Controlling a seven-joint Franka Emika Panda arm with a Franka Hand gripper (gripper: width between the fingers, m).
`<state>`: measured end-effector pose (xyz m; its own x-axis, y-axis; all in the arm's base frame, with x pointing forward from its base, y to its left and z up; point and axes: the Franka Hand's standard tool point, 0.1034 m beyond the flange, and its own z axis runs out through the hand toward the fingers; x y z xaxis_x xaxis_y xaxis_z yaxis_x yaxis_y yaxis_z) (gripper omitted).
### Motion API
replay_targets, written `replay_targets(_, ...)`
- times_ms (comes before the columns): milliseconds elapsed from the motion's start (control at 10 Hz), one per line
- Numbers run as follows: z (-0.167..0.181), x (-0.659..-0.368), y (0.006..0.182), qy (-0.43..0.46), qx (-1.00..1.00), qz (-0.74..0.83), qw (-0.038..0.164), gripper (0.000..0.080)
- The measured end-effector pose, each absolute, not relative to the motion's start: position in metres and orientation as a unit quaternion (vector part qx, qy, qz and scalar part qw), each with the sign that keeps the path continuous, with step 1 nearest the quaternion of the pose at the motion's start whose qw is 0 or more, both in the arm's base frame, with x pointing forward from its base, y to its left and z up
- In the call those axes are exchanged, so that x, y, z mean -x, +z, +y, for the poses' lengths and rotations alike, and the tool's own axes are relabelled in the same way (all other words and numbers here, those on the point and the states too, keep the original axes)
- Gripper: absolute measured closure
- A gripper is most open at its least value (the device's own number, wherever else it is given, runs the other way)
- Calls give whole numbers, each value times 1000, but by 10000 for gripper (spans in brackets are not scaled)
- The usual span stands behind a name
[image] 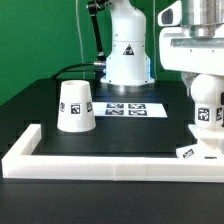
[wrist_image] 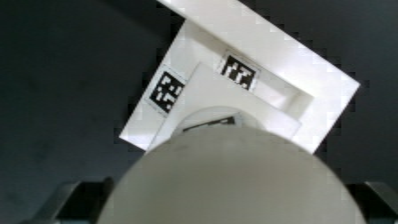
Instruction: Assemble lamp
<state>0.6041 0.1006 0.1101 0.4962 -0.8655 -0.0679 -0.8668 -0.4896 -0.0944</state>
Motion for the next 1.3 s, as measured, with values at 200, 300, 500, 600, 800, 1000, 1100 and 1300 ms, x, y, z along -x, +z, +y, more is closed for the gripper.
replay_targets(200,101,-605,110,16,829,555,69,222)
replay_targets(300,102,-605,110,21,808,585,73,222)
replay_targets(500,102,-604,109,30,781,619,79,222)
replay_targets(600,102,-604,109,33,770,633,80,222)
replay_targets(800,105,-604,109,40,738,669,82,222)
replay_targets(1000,106,-604,109,38,754,651,83,221)
replay_targets(1100,108,-603,109,37,760,644,83,123)
replay_targets(1300,108,-604,109,26,830,551,87,105)
